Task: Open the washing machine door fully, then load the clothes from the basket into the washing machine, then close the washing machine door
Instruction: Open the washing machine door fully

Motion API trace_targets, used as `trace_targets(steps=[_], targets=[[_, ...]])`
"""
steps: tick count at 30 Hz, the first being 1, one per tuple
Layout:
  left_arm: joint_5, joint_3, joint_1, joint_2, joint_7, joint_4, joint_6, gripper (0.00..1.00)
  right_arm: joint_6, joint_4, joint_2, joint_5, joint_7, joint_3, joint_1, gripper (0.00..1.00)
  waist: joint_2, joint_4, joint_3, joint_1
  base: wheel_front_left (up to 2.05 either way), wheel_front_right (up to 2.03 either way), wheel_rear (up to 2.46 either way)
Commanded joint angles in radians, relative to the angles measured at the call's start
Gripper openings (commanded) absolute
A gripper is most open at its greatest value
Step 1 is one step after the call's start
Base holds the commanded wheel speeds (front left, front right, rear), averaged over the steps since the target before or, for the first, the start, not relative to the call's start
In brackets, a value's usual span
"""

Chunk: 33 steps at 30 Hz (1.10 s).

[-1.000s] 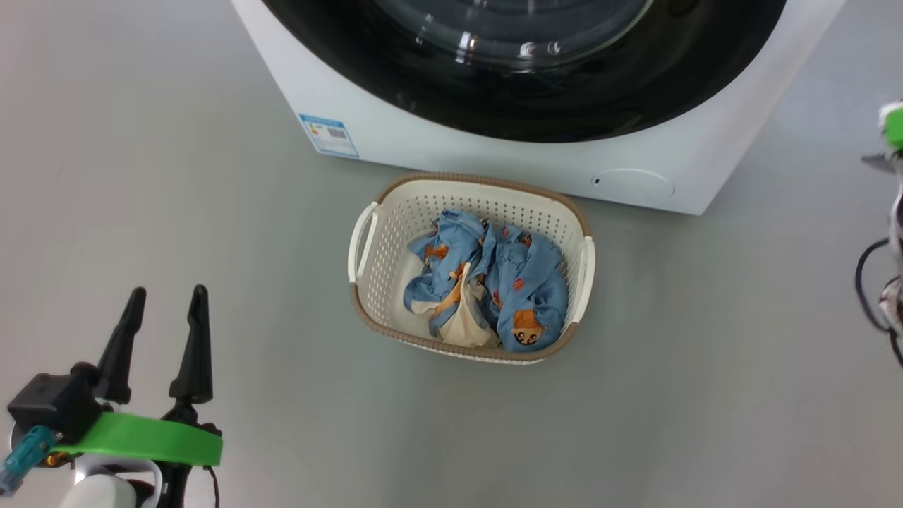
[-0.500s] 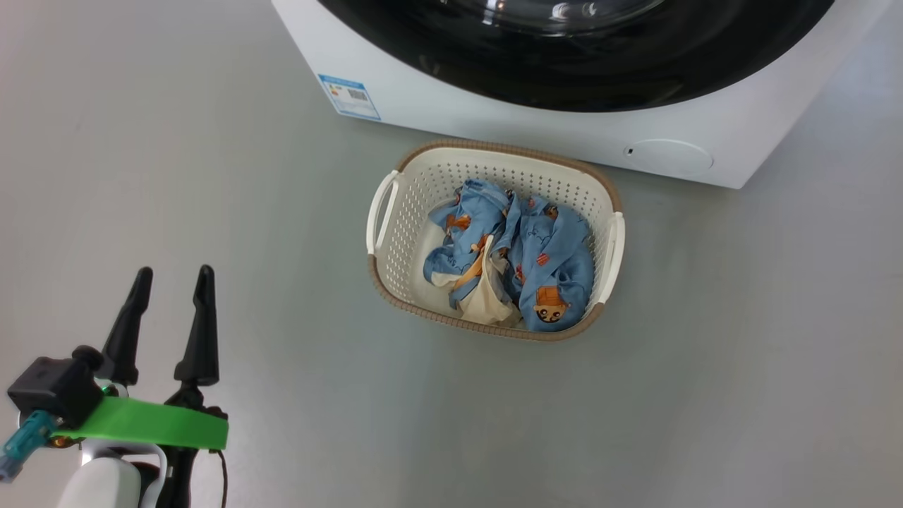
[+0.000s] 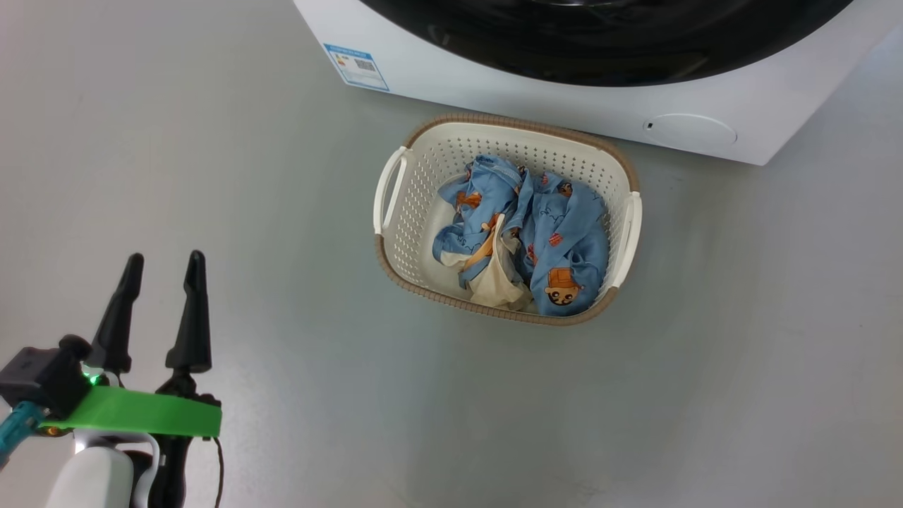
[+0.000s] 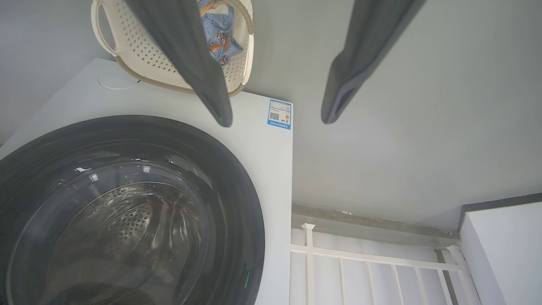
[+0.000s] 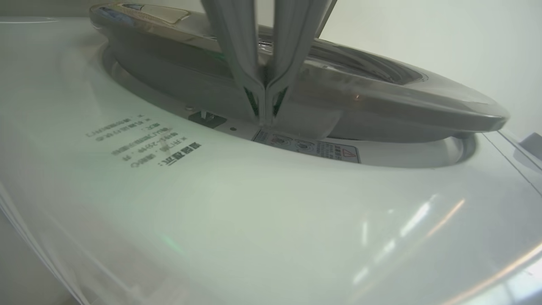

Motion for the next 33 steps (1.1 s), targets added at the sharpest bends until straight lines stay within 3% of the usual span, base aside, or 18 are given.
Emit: trace_targets(steps=[1, 21, 33], targets=[[-0.005, 0.040, -0.019, 0.033, -0.006, -0.025, 0.001, 1.00, 0.006, -0.012, 0.003, 0.021, 0.028, 0.014, -0.038, 0.00, 0.0000, 0.003, 0.004, -0.0001, 0.00, 0.00, 0.00], [-0.009, 0.043, -0.023, 0.027, -0.006, -0.018, 0.001, 1.00, 0.006, 0.125, 0.020, 0.039, 0.191, 0.053, -0.158, 0.00, 0.0000, 0.030, 0.027, -0.0001, 0.00, 0.00, 0.00], [0.009, 0.053, 0.002, 0.024, -0.006, -0.001, 0.001, 1.00, 0.006, 0.099, 0.076, 0.072, 0.301, 0.096, -0.037, 0.00, 0.0000, -0.004, -0.044, -0.0001, 0.00, 0.00, 0.00]])
